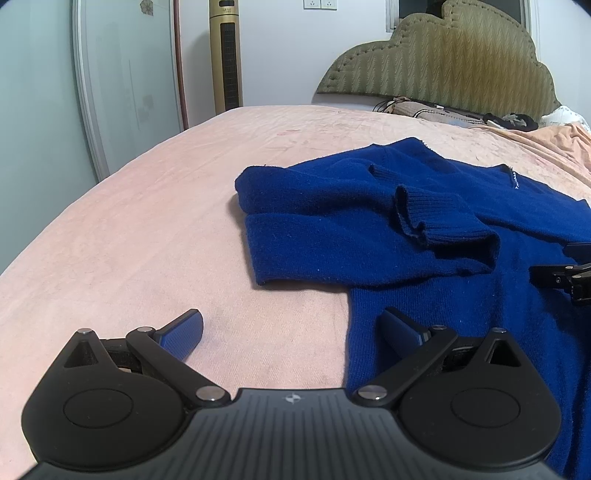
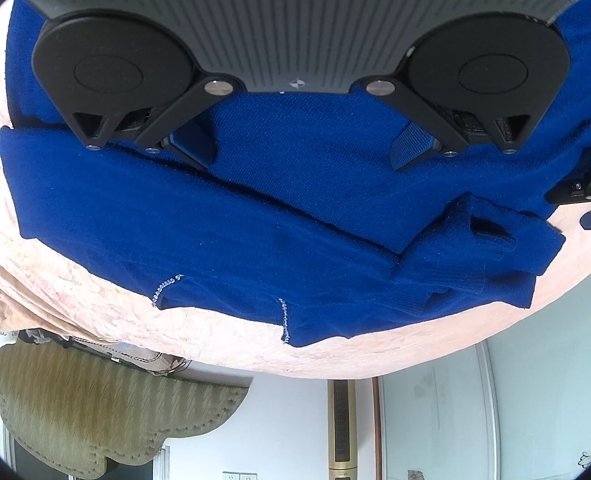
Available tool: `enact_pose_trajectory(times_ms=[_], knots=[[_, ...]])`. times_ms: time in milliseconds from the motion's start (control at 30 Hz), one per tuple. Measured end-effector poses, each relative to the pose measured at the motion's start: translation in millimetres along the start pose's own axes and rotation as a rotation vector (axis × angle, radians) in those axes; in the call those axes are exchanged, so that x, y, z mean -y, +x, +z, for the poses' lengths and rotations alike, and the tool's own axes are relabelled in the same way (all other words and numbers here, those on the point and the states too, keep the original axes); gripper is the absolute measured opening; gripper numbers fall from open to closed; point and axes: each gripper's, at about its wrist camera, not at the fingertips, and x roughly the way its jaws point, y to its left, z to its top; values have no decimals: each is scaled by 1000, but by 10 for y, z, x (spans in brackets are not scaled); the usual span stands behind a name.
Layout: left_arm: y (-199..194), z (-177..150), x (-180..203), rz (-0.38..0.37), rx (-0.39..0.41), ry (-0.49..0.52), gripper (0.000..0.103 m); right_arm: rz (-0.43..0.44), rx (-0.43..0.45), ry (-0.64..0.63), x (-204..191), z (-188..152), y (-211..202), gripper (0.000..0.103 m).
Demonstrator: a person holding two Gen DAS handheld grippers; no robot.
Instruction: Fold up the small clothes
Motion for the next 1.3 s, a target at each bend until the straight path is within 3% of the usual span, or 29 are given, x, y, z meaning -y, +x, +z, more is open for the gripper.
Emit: enact_pose_trajectory(times_ms=[467, 733, 933, 1300], knots=[[24, 16, 10, 5, -6, 0, 103, -30, 14, -31, -59, -1, -39, 103], [36, 19, -6, 2, -8, -11, 103, -83, 88, -118, -181, 17, -223, 103], [35, 20, -9, 1, -8, -12, 103, -67, 134, -180, -277, 18, -343, 103], [34, 20, -9, 0, -8, -12, 103, -61, 139, -197, -317, 10, -373, 103]])
